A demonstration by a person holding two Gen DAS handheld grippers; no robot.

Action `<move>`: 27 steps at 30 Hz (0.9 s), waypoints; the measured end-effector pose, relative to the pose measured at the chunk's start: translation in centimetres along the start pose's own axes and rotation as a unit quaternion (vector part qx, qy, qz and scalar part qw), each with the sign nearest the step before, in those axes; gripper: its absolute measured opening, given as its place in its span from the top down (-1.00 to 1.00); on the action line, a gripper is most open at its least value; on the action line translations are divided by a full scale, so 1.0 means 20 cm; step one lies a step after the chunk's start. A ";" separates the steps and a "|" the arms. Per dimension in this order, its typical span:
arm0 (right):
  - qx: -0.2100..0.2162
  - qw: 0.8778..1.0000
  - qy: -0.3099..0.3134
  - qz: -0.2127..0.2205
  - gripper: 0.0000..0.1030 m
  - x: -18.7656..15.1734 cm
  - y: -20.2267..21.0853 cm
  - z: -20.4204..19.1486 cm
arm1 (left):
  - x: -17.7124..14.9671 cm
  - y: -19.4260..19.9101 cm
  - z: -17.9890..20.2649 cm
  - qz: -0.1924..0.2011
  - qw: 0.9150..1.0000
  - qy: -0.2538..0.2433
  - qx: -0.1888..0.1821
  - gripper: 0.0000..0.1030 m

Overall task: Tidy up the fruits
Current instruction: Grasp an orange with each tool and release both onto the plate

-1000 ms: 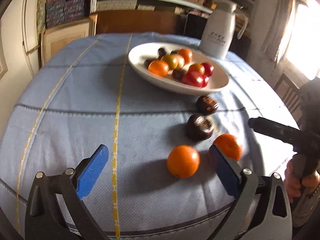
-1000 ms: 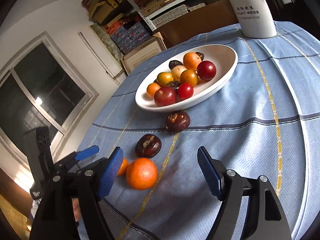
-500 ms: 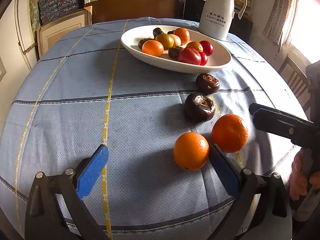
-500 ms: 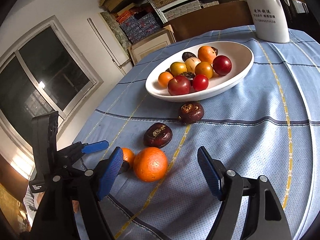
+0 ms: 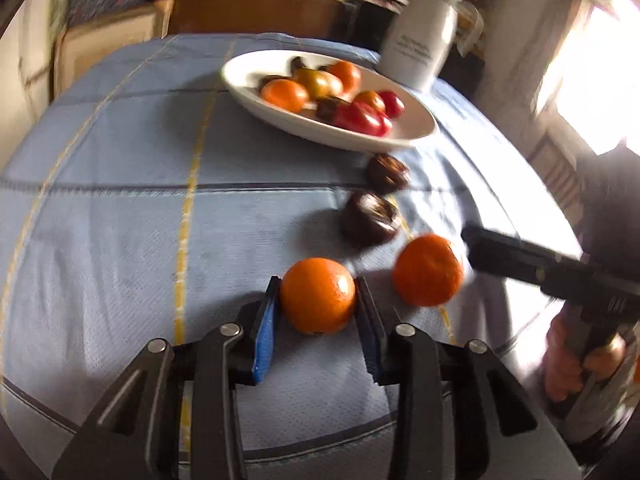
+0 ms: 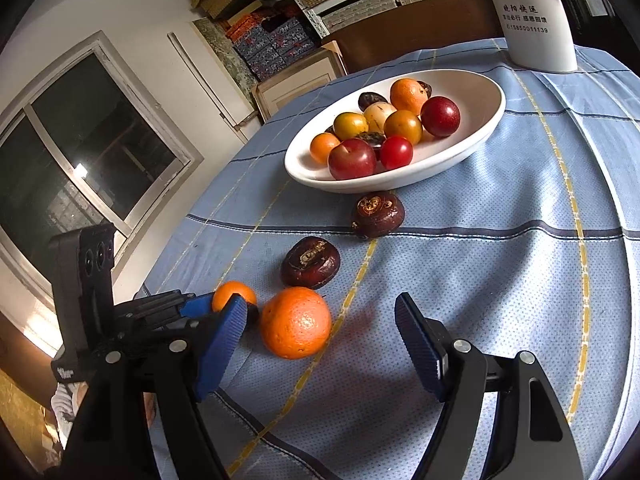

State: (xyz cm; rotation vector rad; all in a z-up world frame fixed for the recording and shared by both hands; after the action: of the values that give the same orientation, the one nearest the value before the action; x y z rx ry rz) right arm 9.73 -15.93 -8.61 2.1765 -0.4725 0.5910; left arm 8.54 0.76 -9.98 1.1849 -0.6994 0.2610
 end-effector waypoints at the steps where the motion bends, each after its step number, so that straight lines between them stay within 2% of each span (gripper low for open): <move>1: 0.001 1.000 0.002 -0.003 -0.50 0.00 0.00 -0.01 | 0.00 0.01 -0.02 0.004 1.000 0.015 -0.009 0.32; 4: 0.001 1.000 0.015 -0.016 -0.50 -0.02 -0.03 -0.03 | 0.00 0.02 -0.08 0.013 0.999 0.045 -0.017 0.32; 6: -0.007 0.999 0.024 -0.029 -0.50 -0.03 -0.05 -0.05 | 0.00 0.02 -0.06 0.010 0.999 0.036 -0.006 0.32; 8: -0.014 0.999 0.030 -0.042 -0.40 -0.05 -0.08 -0.06 | 0.00 0.01 -0.05 0.008 1.000 0.029 0.001 0.32; 10: -0.028 0.997 0.037 -0.055 0.01 -0.07 -0.11 -0.07 | 0.00 0.01 -0.05 0.007 1.000 0.029 0.002 0.32; 12: -0.025 0.997 0.053 -0.058 0.16 -0.09 -0.11 -0.10 | 0.00 0.00 -0.05 0.006 1.000 0.027 0.004 0.32; 15: -0.048 0.994 0.082 -0.049 0.18 -0.11 -0.10 -0.15 | 0.00 0.01 -0.04 0.003 1.000 0.015 0.020 0.32; 20: -0.005 0.998 0.032 -0.047 0.18 -0.09 -0.08 -0.09 | 0.00 0.00 0.00 0.002 1.000 -0.001 0.024 0.32; 24: 0.002 0.999 0.015 -0.034 0.18 -0.07 -0.05 -0.07 | 0.01 0.01 0.03 0.011 1.000 -0.005 0.019 0.32; 27: 0.013 1.000 0.012 -0.003 0.18 -0.04 0.01 -0.07 | 0.06 0.02 0.07 0.018 0.999 -0.019 0.026 0.32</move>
State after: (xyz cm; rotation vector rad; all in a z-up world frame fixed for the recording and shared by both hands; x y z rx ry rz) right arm 8.62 -14.85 -8.14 2.1923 -0.4470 0.6228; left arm 8.74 -0.49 -8.62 1.2294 -0.7520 0.2885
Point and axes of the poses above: each gripper's, at about its wrist camera, not at the fingertips, and y roughly against the way its jaws point, z to its right, x to its top, the point moved 7 cm from there along -y, roughly the way its jaws point, and after that the axes turned 8 degrees about -y, right-handed, at the moved point
